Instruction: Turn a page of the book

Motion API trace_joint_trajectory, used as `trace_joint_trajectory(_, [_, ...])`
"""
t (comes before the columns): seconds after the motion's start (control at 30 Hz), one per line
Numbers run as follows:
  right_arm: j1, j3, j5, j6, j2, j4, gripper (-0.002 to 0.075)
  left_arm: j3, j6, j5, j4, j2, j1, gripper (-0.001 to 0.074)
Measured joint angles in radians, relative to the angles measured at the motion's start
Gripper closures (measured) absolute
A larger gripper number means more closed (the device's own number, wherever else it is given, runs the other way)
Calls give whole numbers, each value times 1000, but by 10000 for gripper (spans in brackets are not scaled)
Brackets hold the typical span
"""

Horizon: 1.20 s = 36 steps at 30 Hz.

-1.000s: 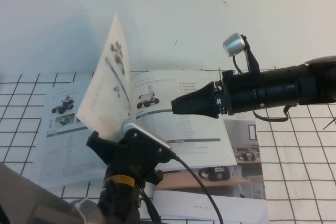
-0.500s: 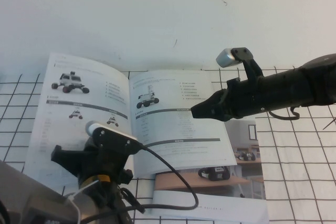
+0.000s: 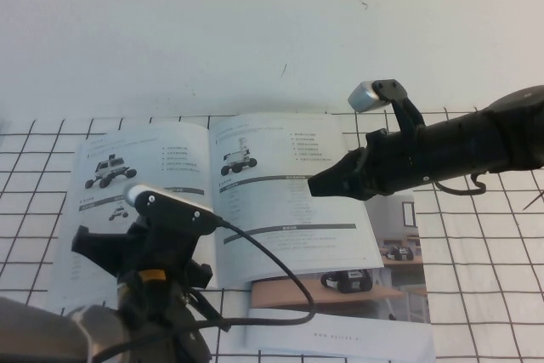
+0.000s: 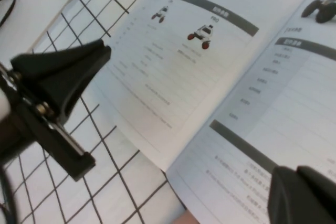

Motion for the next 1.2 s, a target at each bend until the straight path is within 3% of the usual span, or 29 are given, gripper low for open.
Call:
trace_joint_trajectory(0.23, [2, 0, -58, -2, -103, -26, 722, 0, 119, 199, 80, -265, 0, 738])
trace_joint_trajectory(0.53, [2, 0, -288, 76, -434, -231, 723, 0, 269, 847, 243, -642, 0, 738])
trace_joint_trajectory(0.9, [2, 0, -255, 547, -839, -805, 723, 0, 289, 1137, 209, -868, 0, 738])
trace_joint_trajectory(1.2, [2, 137, -159, 972, -1195, -1260, 723, 0, 265, 1197, 209, -878, 0, 738])
